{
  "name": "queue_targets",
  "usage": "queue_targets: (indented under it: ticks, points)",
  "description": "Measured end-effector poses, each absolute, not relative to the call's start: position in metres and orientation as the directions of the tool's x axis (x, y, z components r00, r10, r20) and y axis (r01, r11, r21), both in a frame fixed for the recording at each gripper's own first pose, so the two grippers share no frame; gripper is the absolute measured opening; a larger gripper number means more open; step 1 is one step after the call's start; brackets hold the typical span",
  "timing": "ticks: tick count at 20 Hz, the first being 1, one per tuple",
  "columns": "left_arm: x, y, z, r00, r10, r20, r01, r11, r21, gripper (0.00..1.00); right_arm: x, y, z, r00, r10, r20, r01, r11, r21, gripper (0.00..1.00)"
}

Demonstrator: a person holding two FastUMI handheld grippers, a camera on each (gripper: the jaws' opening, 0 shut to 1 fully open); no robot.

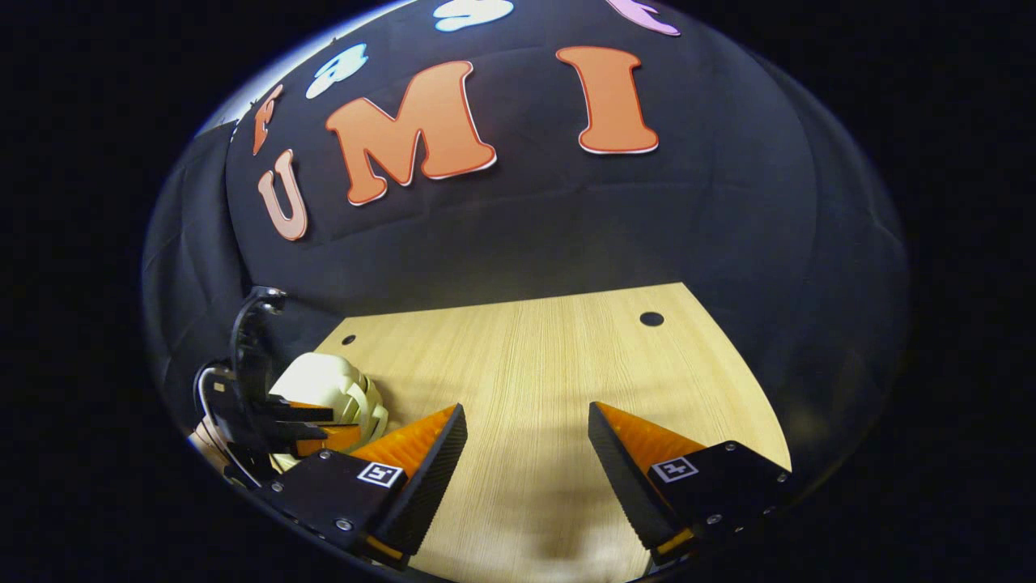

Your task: First open the suitcase, pack the skin care products into it, and then close the suitcase.

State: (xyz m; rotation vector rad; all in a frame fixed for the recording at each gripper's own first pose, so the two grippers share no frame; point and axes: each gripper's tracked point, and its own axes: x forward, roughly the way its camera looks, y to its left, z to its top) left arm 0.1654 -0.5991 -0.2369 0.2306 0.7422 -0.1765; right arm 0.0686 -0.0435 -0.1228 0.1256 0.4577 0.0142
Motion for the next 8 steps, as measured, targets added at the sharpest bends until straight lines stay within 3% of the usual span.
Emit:
queue_targets:
  ticks: [1, 3, 6, 8]
  points:
    - [0.167, -0.602, -0.216, 0.76, -0.062, -0.646, 0.219, 0.962, 0.165, 0.89, 0.072, -0.041, -0.116, 0.906, 0.044, -0.421, 0.008, 0.993, 0.121, 0.96]
    - [0.172, -0.61, -0.169, 0.829, -0.044, -0.558, 0.174, 0.967, 0.183, 0.87, 0.078, -0.037, -0.1, 0.928, 0.035, -0.372, 0.002, 0.995, 0.098, 0.96]
    - [0.182, -0.629, -0.087, 0.928, -0.047, -0.371, 0.111, 0.982, 0.153, 0.98, 0.083, -0.027, -0.067, 0.963, 0.022, -0.268, -0.008, 0.999, 0.051, 0.96]
    - [0.183, -0.633, -0.078, 0.972, -0.052, -0.23, 0.079, 0.991, 0.111, 0.99, 0.083, -0.015, -0.046, 0.978, 0.022, -0.207, -0.015, 0.999, 0.032, 0.95]
